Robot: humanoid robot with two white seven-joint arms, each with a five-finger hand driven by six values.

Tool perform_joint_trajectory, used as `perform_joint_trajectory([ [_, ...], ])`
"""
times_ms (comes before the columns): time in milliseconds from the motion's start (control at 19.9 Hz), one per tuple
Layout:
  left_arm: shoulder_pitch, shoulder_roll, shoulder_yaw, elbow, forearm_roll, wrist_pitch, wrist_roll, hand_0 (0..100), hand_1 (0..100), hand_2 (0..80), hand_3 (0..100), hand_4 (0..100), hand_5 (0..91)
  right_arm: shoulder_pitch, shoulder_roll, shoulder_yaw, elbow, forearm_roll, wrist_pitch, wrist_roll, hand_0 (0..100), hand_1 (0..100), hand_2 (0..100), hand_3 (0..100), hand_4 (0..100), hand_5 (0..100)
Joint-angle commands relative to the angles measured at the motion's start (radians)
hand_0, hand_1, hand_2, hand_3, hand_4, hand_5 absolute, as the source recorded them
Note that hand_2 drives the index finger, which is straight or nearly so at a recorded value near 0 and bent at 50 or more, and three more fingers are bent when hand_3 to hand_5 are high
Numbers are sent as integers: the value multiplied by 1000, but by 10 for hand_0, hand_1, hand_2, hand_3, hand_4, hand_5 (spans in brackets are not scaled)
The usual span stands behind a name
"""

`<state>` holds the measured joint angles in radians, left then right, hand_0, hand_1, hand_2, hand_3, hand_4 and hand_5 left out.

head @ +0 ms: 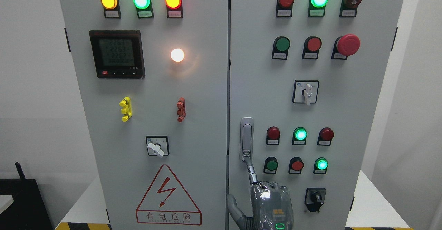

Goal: Release door handle
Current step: 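Raise the right hand toward the silver door handle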

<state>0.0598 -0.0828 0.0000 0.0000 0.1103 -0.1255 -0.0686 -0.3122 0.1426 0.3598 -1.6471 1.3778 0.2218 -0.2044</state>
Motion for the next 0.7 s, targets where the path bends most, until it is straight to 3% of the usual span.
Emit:
perform_joint_trajectory([
  [0,0,0,-12,-15,0,0,0,120,389,0,0,0,0,-1,0,-4,7,0,1,10,344,367,99,1000,1000,999],
  [652,0,0,-12,-15,0,0,0,120,389,0,0,0,0,7,0,-2,7,0,-1,8,343,361,108,1000,1000,997],
])
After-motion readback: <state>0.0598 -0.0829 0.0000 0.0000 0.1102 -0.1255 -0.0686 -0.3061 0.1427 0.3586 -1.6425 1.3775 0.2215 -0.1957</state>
